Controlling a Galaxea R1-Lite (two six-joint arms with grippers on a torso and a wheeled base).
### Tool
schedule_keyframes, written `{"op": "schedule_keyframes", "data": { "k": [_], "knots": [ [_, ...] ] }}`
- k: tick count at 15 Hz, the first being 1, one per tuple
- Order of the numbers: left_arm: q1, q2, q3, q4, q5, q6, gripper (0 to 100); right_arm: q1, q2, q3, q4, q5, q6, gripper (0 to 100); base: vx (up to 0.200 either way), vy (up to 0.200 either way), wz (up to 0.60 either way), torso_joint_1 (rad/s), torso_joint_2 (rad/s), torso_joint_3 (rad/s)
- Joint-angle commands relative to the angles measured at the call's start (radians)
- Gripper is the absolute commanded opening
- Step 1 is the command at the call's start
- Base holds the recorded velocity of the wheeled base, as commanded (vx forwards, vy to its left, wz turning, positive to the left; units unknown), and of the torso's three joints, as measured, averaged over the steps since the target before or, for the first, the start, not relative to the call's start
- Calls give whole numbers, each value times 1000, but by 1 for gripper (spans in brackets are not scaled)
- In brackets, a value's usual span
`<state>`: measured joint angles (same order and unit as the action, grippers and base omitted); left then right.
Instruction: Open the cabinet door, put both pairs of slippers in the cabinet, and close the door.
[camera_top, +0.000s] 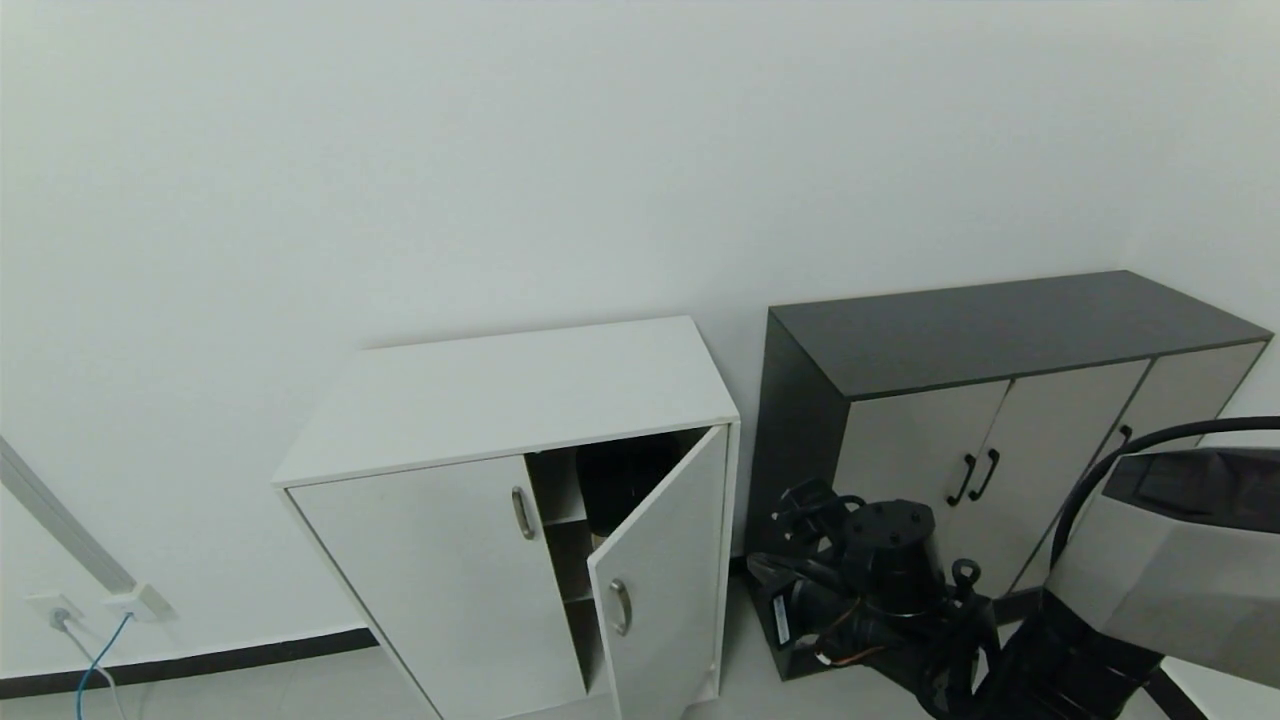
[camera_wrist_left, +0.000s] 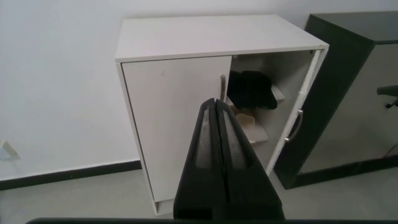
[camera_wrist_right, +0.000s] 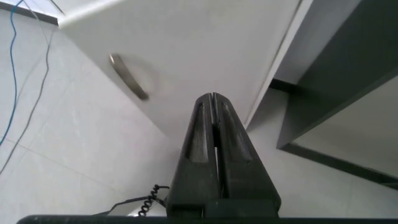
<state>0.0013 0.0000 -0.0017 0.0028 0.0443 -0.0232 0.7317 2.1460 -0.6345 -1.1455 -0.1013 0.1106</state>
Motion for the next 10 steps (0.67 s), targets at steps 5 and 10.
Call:
{"op": "schedule_keyframes", "data": {
  "k": [5,10],
  "knots": [
    [0,2,0,0,0,-1,0,2,-5,29,-3,23,-9,0,0,0,480,3,1,4],
    [0,2,0,0,0,-1,0,-9,-1,71,-42,26,-40,0,0,0,0,0,0,0]
  ]
}}
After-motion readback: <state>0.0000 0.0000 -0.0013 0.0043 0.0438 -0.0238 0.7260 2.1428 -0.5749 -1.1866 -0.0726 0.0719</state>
